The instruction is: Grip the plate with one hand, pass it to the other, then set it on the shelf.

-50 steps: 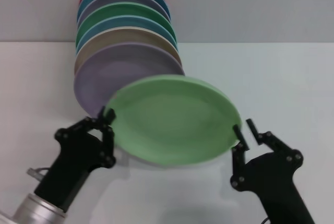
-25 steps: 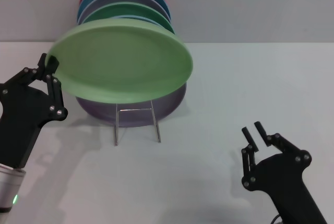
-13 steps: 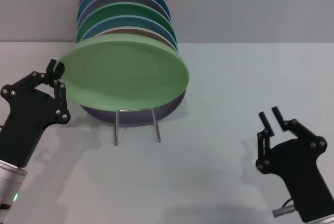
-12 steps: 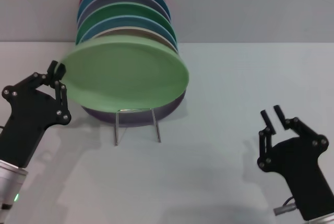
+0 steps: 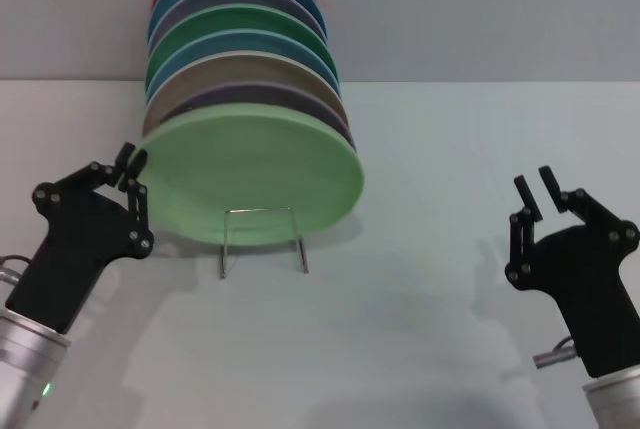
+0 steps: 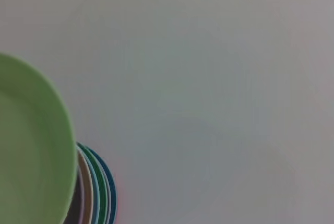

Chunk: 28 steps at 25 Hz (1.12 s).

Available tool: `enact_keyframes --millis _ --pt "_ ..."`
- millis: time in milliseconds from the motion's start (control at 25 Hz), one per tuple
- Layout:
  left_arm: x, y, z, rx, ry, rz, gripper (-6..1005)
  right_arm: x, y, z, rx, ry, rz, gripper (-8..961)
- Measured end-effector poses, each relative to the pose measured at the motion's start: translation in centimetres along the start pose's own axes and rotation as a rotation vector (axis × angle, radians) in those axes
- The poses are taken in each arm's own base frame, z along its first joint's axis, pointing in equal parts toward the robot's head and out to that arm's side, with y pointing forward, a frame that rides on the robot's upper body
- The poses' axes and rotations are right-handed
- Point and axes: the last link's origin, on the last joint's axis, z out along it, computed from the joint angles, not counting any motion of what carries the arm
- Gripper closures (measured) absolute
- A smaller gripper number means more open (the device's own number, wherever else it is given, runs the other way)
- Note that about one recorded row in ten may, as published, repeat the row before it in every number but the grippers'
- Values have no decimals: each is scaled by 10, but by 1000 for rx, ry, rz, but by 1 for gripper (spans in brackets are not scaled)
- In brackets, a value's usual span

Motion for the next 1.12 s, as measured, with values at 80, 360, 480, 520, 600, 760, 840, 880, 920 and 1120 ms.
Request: enact_keyframes --millis 80,360,480,520,600,760,840,880,920,1120 --pt "-3 1 0 -8 -19 -1 952 1 -1 3 -1 -4 1 801" --pt "-4 7 2 -36 -36 -9 951 4 -2 10 -21 -12 3 801" --pt "-4 9 2 -50 -33 -7 950 5 -3 12 -24 -13 5 801" --pt "-4 9 2 -50 -32 -8 950 6 -3 13 -24 -11 5 801" --pt "-3 8 1 -46 -25 -12 950 7 -4 14 -22 -9 5 802" --pt "3 4 -7 -12 17 -14 785 10 -11 18 9 0 29 802" --pt "10 -2 -23 42 60 -20 710 15 -22 23 60 12 73 802" --pt "10 -2 -23 42 60 -20 675 15 -22 23 60 12 73 802" --pt "15 -5 -37 83 81 -34 641 17 -27 25 81 16 94 802" --pt "15 -11 -54 157 77 -189 472 29 -48 29 137 6 264 801"
